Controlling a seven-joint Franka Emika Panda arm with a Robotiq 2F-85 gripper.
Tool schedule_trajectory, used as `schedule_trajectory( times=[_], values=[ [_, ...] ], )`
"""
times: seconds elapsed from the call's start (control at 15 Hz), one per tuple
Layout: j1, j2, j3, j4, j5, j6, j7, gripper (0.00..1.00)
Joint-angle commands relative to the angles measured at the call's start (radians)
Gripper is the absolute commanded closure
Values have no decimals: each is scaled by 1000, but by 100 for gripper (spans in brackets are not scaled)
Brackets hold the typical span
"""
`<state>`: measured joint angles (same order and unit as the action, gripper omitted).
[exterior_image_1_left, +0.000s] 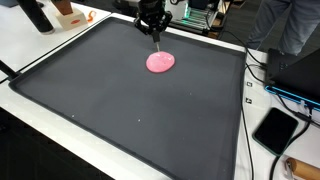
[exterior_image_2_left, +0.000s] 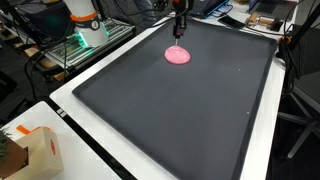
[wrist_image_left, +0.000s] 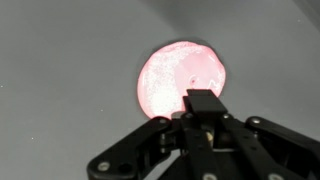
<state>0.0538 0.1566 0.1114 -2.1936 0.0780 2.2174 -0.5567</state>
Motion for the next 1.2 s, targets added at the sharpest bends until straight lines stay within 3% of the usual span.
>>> schedule_trajectory(
  times=[0.0,1.13],
  values=[
    [-10,-2,-5,-45,-27,74,-6,97],
    [-37,67,-4,-64,-24,167,-15,97]
  ],
)
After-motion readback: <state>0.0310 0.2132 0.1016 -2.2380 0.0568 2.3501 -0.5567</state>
